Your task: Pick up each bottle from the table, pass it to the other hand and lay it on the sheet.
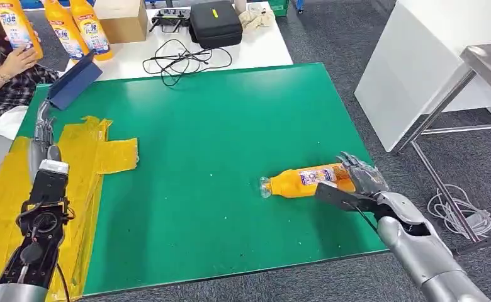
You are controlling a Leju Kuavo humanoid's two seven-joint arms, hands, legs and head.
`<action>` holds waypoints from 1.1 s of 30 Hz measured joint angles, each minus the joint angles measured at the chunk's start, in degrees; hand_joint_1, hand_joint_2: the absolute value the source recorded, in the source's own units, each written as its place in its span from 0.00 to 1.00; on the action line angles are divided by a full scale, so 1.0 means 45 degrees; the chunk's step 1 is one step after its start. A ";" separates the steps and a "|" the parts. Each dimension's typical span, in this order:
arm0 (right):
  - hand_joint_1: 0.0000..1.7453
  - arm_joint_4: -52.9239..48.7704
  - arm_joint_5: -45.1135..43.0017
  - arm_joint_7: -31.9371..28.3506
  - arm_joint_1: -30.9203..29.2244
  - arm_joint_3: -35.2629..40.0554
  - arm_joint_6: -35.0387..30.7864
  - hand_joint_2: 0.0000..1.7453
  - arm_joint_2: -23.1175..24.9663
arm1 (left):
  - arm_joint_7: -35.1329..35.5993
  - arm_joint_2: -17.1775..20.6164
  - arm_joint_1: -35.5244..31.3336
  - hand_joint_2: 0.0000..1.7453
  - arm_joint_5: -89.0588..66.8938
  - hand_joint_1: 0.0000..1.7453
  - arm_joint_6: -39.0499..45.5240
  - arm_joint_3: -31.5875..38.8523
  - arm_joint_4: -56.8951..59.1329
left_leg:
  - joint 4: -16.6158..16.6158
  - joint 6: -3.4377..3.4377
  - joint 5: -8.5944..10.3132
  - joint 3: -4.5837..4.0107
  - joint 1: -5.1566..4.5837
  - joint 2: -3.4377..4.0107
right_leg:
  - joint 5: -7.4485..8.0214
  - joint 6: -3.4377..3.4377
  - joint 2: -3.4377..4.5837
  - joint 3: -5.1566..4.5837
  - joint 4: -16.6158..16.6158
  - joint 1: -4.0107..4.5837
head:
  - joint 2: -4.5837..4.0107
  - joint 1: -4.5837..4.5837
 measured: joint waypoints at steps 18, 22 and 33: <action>0.99 0.3246 0.0573 -0.0539 -0.2810 0.2201 0.1779 1.00 0.0632 | -0.0384 -0.0253 -0.1458 0.00 0.0345 0.00 -0.0005 -0.0831 0.1176 | 0.0002 0.0016 0.0033 -0.0008 0.0003 -0.0004 | 0.0037 -0.0012 -0.0013 -0.0007 0.0004 0.0004 | 0.0000 0.0000; 0.99 0.4314 0.0695 -0.0807 -0.3636 0.3007 0.2740 1.00 0.0889 | -0.0379 -0.0379 -0.2016 0.00 0.0486 0.00 -0.0005 -0.1137 0.1608 | 0.0004 0.0017 0.0035 -0.0008 0.0002 -0.0004 | 0.0037 -0.0012 -0.0013 -0.0006 0.0004 0.0003 | -0.0005 0.0005; 1.00 0.5732 0.0563 -0.1137 -0.4360 0.4046 0.2846 1.00 0.1103 | -0.0486 -0.0476 -0.2614 0.00 0.0806 0.00 -0.0029 -0.1593 0.2307 | 0.0005 0.0018 0.0034 0.0000 0.0003 -0.0005 | 0.0037 -0.0011 -0.0016 0.0001 0.0001 0.0000 | 0.0000 0.0000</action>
